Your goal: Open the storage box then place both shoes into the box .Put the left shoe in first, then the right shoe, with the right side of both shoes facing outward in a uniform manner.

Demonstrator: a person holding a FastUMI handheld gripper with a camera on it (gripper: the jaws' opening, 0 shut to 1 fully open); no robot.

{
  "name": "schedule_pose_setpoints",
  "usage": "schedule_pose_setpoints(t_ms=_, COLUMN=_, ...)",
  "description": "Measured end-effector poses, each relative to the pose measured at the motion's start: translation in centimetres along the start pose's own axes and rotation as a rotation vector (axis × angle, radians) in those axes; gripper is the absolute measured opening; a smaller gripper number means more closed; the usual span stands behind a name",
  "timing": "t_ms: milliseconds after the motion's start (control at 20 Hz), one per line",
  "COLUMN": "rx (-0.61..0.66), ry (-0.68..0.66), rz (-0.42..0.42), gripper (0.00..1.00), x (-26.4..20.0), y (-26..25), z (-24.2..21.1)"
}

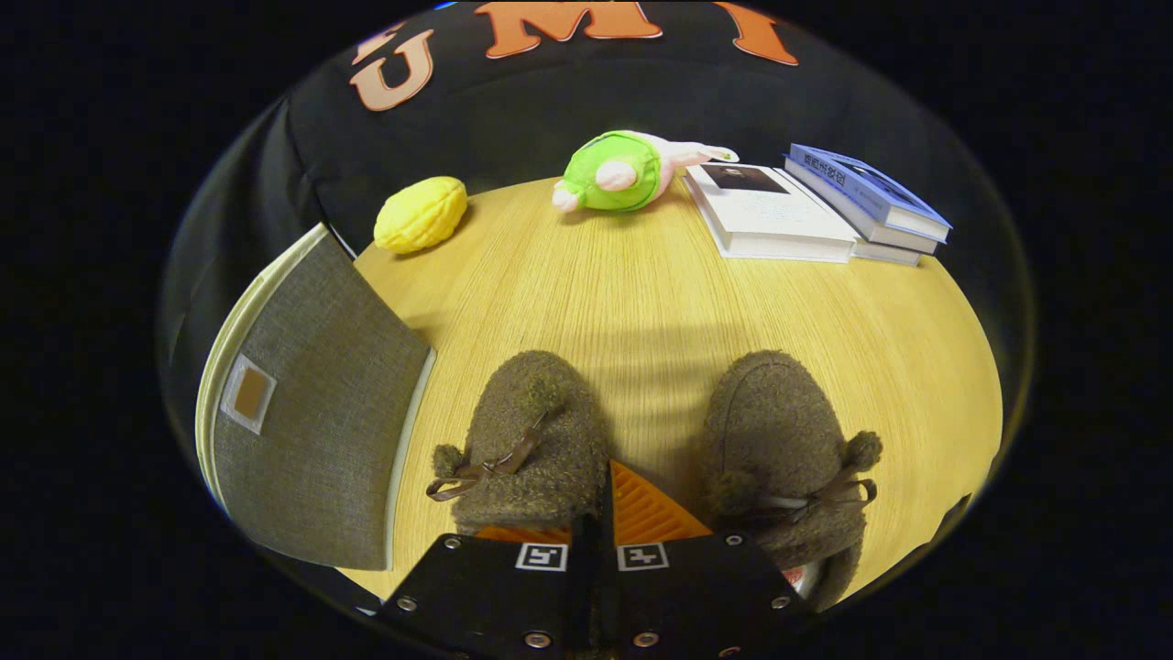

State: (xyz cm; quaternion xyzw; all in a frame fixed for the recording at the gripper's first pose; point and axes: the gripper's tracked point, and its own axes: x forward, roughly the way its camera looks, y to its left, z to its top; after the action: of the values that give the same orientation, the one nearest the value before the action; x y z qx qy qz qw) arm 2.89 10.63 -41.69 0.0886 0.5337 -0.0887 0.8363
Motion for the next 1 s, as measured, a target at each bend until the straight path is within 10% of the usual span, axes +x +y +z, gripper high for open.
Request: schedule_pose_setpoints(t_ms=1000, rx=0.051, ry=-0.127, rz=0.291, gripper=0.05, x=-11.9, y=14.1, z=9.2)
